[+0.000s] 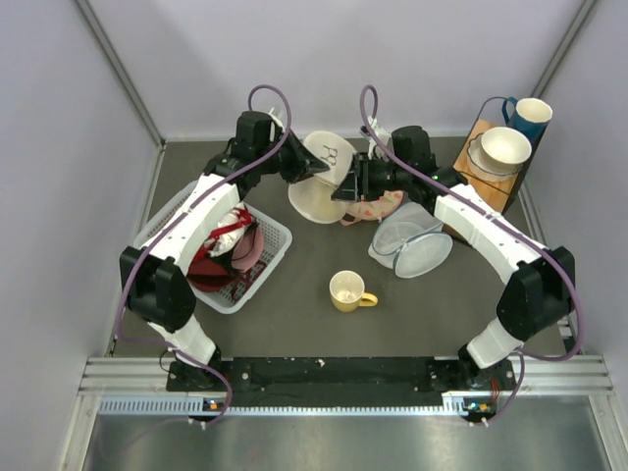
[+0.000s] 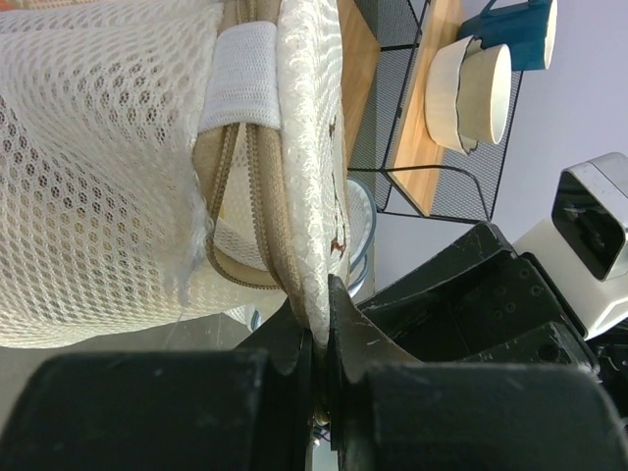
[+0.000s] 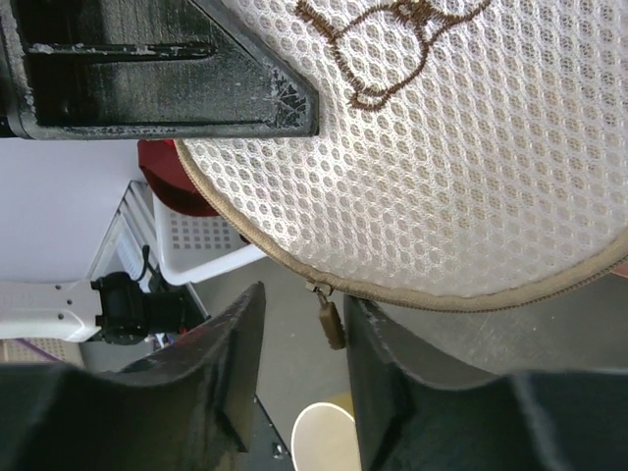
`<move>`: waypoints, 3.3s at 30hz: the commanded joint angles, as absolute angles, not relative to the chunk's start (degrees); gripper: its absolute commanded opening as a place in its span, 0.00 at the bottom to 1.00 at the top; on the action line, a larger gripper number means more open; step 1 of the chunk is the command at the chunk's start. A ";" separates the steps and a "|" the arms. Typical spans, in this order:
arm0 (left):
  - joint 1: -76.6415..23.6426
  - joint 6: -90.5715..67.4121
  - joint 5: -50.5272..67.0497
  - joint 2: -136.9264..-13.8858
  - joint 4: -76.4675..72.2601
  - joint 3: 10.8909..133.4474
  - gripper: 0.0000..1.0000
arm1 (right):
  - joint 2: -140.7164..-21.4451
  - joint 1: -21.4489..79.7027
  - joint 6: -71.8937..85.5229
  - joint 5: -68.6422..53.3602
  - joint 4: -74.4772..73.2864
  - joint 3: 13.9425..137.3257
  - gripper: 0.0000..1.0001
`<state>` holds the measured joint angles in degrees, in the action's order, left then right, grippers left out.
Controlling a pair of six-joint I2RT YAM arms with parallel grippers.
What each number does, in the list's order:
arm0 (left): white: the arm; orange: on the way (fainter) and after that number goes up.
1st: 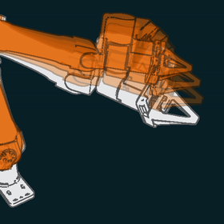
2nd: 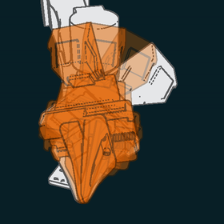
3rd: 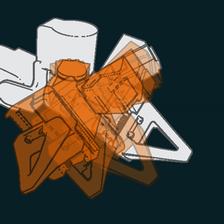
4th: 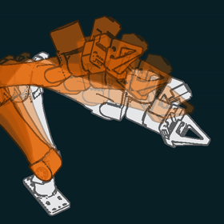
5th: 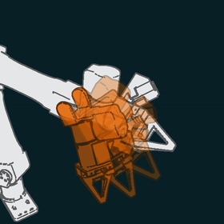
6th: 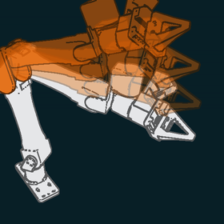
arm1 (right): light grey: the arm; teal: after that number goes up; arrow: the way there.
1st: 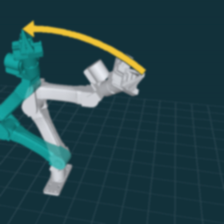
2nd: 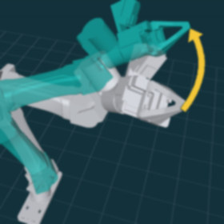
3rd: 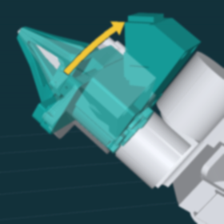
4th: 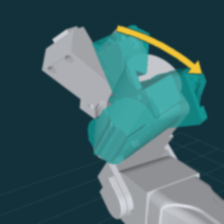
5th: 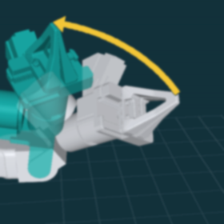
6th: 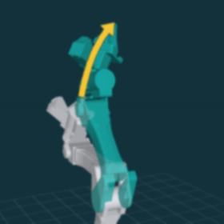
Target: Unzip the laundry bag and remove the bra
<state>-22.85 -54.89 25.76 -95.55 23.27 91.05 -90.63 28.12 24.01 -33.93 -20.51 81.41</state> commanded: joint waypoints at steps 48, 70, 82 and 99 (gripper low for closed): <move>-22.85 -60.81 26.36 -89.90 18.46 75.06 0.95 | -94.92 29.53 34.01 -27.25 -11.69 76.03 0.00; -22.50 -68.91 26.28 -99.23 9.13 77.16 0.00 | -89.21 28.04 30.59 -25.66 -13.62 70.67 0.00; -16.52 -55.73 29.44 -101.59 20.47 91.30 0.00 | -83.76 20.92 25.75 -26.80 -17.31 64.07 0.00; -17.49 -52.72 21.37 -89.49 25.67 84.48 0.98 | -90.26 27.60 44.38 -30.32 0.88 67.41 0.00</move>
